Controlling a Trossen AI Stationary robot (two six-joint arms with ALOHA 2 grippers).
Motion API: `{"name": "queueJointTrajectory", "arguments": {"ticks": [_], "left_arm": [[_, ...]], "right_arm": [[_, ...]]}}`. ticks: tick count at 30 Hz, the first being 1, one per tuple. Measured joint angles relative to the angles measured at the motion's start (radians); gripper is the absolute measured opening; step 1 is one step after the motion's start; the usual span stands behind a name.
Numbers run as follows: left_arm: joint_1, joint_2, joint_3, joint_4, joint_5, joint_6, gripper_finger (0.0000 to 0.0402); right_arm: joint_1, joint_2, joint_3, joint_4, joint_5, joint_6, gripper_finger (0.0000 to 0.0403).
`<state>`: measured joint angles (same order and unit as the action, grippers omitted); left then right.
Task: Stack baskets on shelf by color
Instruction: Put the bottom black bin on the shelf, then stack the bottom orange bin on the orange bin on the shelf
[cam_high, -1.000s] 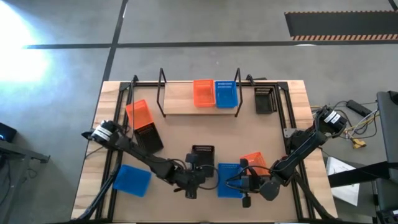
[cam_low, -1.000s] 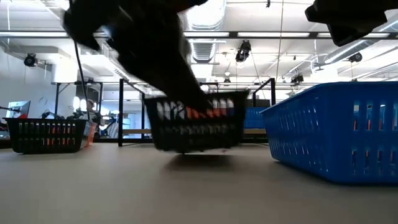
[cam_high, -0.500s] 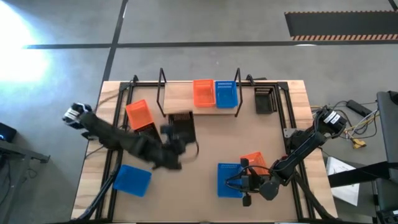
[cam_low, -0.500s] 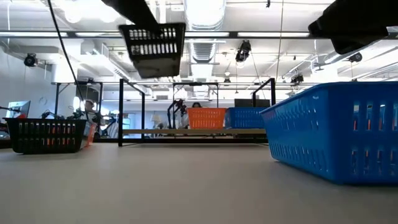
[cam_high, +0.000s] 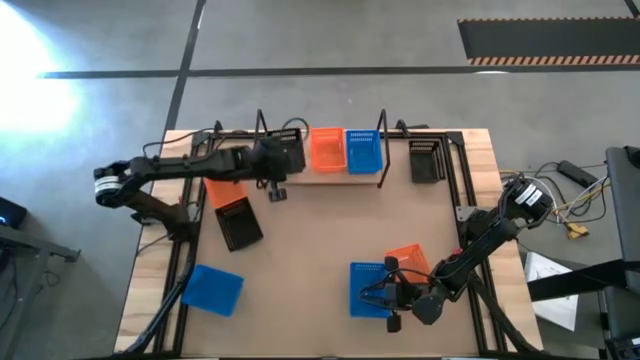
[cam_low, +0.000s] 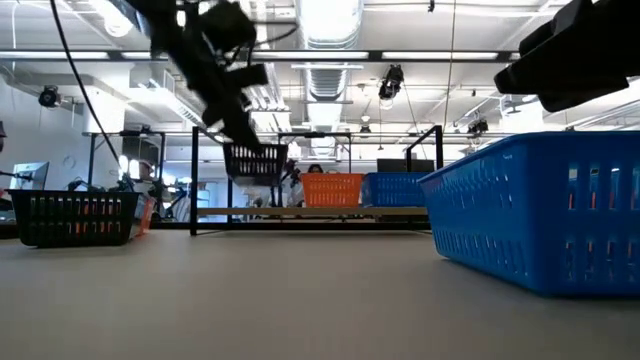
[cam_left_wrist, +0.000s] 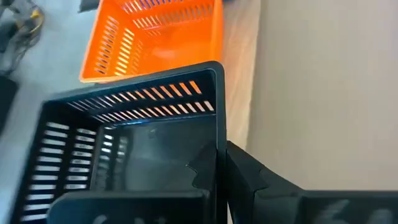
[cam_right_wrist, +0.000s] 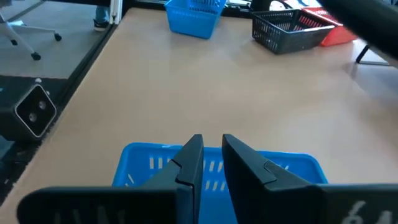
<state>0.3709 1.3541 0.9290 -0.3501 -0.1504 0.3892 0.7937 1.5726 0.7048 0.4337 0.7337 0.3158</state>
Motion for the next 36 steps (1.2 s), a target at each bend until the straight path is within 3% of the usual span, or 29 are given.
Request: {"name": "queueJointTrajectory", "arguments": {"ticks": [4,10,23,36], "left_arm": [[0.056,0.004,-0.077,0.16,0.048,0.083,0.0002],[0.064,0.009,-0.133,0.238,0.048,0.122,0.0002],[0.066,0.068,-0.144,0.242,0.041,0.118,0.0003],[0.066,0.071,-0.144,0.253,0.038,0.065,0.0078]], "right_arm": [[0.0,0.0,0.0,0.002,0.0,0.0,0.0052],[0.0,0.0,0.0,0.001,0.0,-0.001,0.0052],[0.0,0.0,0.0,0.015,0.002,-0.002,0.0052],[0.0,0.0,0.0,0.015,0.001,-0.002,0.0052]]}}
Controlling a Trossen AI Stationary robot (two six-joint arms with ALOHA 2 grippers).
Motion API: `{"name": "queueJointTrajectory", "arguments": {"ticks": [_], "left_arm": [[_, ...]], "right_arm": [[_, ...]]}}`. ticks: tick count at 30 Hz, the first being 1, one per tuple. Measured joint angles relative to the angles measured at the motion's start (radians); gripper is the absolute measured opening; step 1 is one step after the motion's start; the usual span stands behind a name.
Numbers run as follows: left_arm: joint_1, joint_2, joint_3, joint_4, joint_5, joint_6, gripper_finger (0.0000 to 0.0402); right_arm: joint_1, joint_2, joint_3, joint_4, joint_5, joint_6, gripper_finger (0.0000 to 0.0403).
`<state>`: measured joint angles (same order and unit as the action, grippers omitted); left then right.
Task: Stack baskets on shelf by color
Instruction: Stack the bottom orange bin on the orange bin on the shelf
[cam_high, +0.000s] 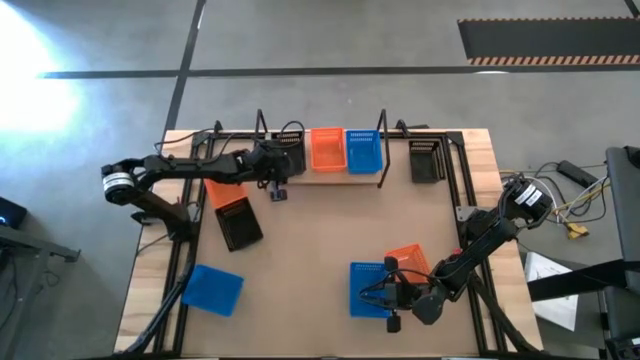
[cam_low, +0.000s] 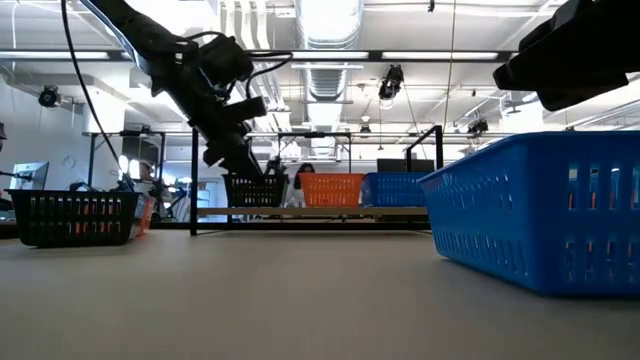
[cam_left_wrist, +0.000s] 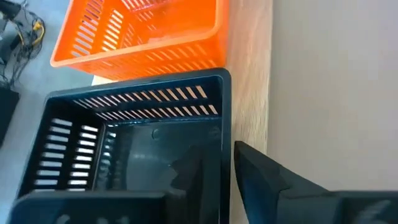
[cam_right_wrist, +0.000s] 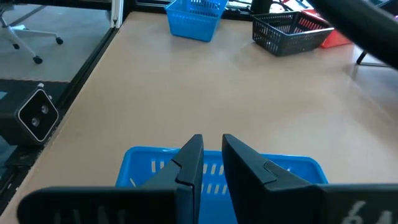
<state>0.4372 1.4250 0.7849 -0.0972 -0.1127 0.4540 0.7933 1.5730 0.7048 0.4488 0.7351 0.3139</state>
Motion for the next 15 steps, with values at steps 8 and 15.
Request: {"name": "queueJointTrajectory", "arguments": {"ticks": [8,15], "left_arm": [[0.002,0.0,0.021,-0.011,0.0,-0.055,0.0135],[0.001,-0.007,0.119,-0.171,0.0,-0.059,0.0182]], "right_arm": [[0.0,0.0,0.0,0.0,0.0,0.0,0.0052],[0.0,0.0,0.0,0.0,-0.001,0.0,0.0052]]}}
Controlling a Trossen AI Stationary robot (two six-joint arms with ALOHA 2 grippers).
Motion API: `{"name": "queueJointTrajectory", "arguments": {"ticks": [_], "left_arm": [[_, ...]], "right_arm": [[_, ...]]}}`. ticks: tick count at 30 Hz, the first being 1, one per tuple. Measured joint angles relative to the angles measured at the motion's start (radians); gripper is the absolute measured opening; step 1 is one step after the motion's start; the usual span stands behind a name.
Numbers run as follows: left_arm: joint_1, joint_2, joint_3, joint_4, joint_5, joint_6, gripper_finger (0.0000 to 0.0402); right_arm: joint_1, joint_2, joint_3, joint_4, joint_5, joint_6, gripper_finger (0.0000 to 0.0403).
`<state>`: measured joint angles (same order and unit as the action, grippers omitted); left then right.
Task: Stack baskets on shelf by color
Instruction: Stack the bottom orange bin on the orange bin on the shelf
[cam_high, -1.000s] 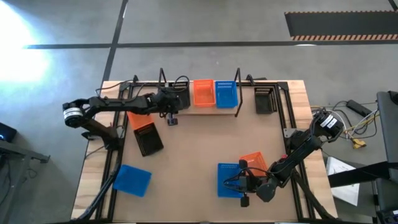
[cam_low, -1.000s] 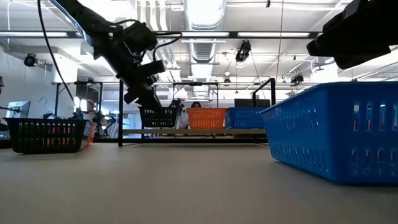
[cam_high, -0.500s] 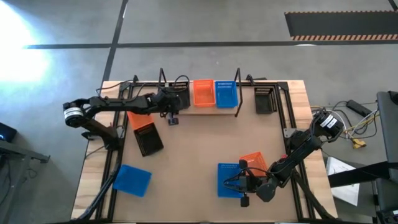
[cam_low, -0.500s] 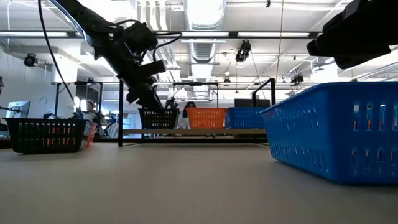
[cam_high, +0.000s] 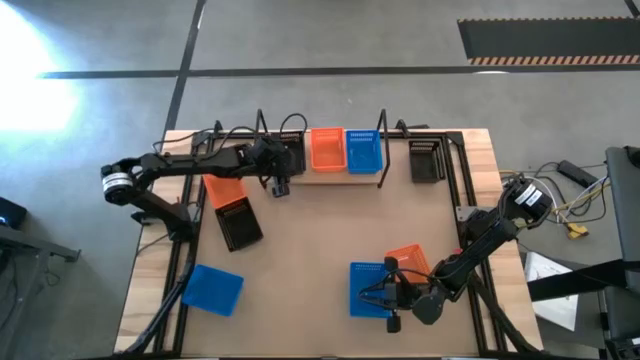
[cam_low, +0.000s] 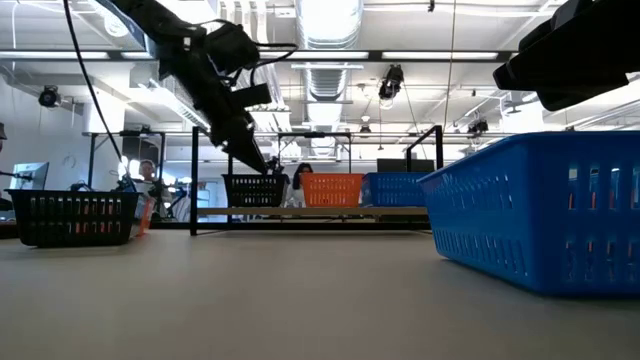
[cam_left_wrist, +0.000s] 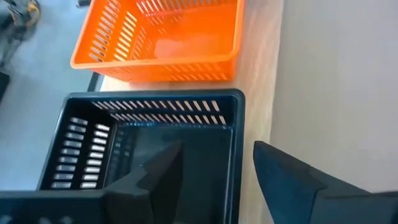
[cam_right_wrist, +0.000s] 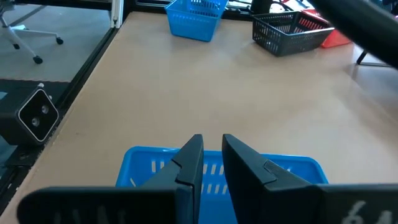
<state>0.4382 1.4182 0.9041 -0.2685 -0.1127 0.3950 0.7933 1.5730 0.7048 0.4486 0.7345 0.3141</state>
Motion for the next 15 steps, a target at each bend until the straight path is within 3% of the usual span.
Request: {"name": "queueJointTrajectory", "arguments": {"ticks": [9,15], "left_arm": [[-0.042,-0.015,0.169,-0.306,-0.002,-0.129,0.0192],[-0.224,-0.04,0.197,-0.363,-0.027,-0.24,0.0192]], "right_arm": [[0.001,-0.006,0.0,-0.002,0.045,-0.001,0.0052],[0.003,-0.042,0.0,-0.002,0.094,-0.023,0.0052]]}}
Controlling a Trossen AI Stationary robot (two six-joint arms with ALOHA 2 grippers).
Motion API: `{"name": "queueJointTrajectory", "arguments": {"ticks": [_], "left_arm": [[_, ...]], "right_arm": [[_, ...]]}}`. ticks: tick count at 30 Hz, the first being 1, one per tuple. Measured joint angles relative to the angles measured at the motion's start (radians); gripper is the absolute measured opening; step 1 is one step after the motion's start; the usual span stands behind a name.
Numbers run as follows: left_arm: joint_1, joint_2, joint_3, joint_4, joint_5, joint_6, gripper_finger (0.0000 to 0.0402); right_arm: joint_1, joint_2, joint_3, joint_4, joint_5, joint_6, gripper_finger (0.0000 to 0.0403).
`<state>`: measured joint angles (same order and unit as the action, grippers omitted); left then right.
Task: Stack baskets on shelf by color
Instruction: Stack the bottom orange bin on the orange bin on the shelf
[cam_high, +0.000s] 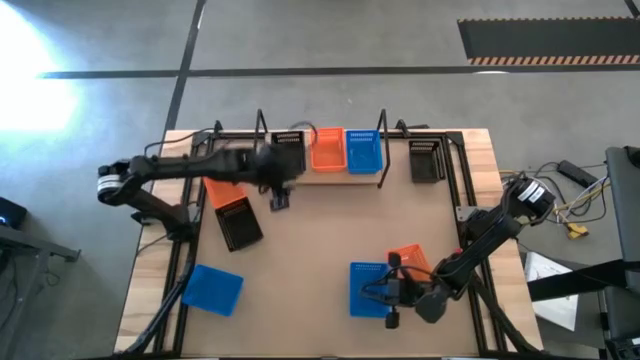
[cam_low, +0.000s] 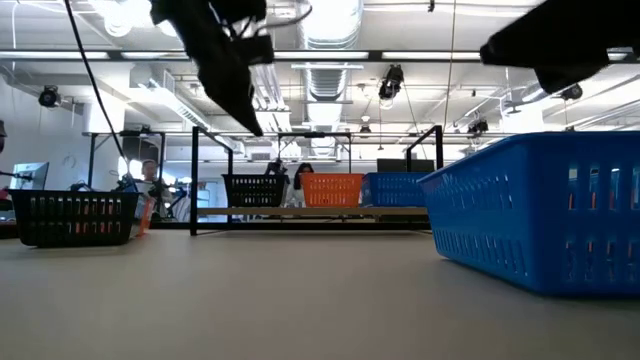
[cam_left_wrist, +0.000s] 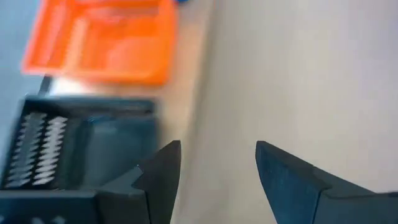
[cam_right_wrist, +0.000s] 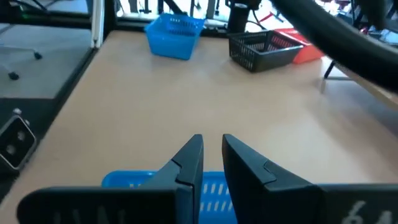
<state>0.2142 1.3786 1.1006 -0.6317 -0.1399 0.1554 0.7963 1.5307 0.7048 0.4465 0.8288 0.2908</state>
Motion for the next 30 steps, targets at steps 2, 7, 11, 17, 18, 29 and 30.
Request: {"name": "queueJointTrajectory", "arguments": {"ticks": [2,7,11,17,18,29,30], "left_arm": [[-0.104,-0.005,-0.013,-0.001,-0.066,-0.051,0.0192],[-0.407,0.006,-0.056,0.071,-0.306,-0.204,0.0192],[-0.63,0.02,-0.117,0.238,-0.431,-0.311,0.0192],[-0.84,0.051,-0.251,0.682,-0.53,-0.322,0.0192],[-0.856,0.059,-0.275,0.753,-0.545,-0.312,0.0192],[-0.848,0.178,-0.392,1.129,-0.574,-0.275,0.0192],[-0.843,0.185,-0.39,1.13,-0.575,-0.278,0.0192]], "right_arm": [[0.0,-0.014,0.0,0.0,-0.01,-0.003,0.0052],[0.0,-0.065,0.0,-0.029,-0.187,-0.013,0.0052],[0.003,-0.157,0.038,-0.295,-0.391,0.119,0.0051],[0.051,-0.229,0.219,-1.061,-0.438,0.513,0.0041],[0.061,-0.226,0.246,-1.142,-0.465,0.535,0.004],[0.119,-0.1,0.383,-1.318,-0.575,0.49,0.0093],[0.119,-0.084,0.389,-1.328,-0.577,0.482,0.0104]]}}
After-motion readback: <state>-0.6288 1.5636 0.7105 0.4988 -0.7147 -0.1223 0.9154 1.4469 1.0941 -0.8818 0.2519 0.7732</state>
